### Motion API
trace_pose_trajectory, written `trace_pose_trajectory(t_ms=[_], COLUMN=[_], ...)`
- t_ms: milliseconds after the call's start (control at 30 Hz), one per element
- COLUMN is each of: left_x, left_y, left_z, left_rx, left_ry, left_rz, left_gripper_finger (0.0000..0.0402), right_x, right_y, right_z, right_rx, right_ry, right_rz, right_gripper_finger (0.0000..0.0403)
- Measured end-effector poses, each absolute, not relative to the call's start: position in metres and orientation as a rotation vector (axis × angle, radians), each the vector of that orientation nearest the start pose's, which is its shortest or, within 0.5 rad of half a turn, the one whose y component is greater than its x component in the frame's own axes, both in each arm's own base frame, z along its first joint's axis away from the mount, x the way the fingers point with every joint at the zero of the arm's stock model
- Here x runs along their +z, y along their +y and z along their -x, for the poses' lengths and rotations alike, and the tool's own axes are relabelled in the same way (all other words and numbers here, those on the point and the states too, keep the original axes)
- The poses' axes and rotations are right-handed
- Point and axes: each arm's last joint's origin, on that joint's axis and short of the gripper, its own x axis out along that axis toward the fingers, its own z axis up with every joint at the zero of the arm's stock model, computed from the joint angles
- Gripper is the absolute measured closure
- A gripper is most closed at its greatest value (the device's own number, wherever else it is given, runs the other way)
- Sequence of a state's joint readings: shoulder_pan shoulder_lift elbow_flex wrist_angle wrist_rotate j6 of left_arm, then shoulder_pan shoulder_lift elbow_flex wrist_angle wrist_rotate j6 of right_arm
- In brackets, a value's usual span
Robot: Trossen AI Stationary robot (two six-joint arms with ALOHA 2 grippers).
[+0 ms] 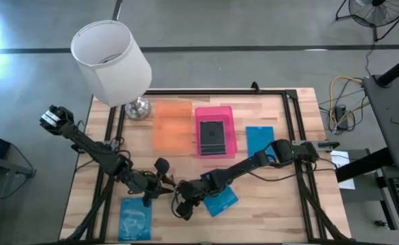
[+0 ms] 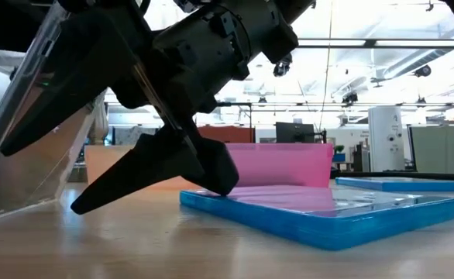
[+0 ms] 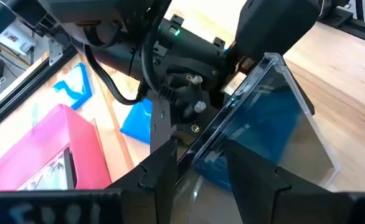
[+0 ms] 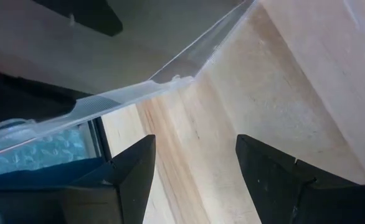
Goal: Pick & place jewel cases by type
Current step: Put the black CD case into the pink bin
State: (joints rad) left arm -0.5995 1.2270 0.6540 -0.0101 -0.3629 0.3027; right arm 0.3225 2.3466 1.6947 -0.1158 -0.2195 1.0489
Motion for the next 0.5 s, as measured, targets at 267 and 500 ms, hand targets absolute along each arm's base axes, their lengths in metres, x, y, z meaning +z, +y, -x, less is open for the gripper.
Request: trace_pose_trajectory(t_ms=[267,500], left_x=[0.232,0.239], left_y=[-0.132,-0.13], left_z=[-0.211,-0.209], left_rx=[-0.282,-0.242], left_ry=[0.59,0.68], left_rz=[-0.524,-0.436], left_gripper_finger=[0.0282,0.0282], right_x=[0.137,0.146], right_y=[0.169,0.169], right_z=[-0.483,-0.487], right_rx=[0.106,0.135], right_ry=[0.944,0.91], right_rz=[-0.932,-0.915], right_gripper_finger=[0.0184,0.0184])
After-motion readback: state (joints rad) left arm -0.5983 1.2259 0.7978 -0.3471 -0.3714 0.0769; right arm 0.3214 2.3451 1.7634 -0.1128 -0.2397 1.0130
